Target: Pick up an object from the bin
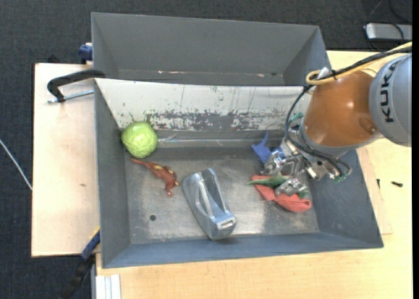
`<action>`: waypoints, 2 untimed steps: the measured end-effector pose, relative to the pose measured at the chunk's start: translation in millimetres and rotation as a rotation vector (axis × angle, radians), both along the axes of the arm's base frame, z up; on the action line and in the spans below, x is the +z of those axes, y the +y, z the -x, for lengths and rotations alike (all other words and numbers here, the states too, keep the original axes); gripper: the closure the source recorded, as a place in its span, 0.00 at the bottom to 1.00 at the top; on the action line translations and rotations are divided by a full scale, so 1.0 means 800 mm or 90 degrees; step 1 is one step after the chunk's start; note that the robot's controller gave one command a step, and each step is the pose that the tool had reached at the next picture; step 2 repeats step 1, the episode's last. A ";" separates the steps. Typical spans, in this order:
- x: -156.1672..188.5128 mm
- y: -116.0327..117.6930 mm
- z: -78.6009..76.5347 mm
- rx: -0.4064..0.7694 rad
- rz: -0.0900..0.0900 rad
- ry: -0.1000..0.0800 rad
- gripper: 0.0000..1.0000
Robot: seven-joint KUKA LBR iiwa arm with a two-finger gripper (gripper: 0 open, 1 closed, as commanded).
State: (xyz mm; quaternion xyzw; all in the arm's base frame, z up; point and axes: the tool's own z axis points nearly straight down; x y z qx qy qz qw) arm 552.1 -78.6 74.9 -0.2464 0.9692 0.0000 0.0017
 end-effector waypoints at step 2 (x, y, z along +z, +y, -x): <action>-0.001 0.000 0.000 0.000 -0.001 -0.001 0.00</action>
Offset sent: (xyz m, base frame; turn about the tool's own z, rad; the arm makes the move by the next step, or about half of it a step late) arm 0.0000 0.0000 0.0000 0.0000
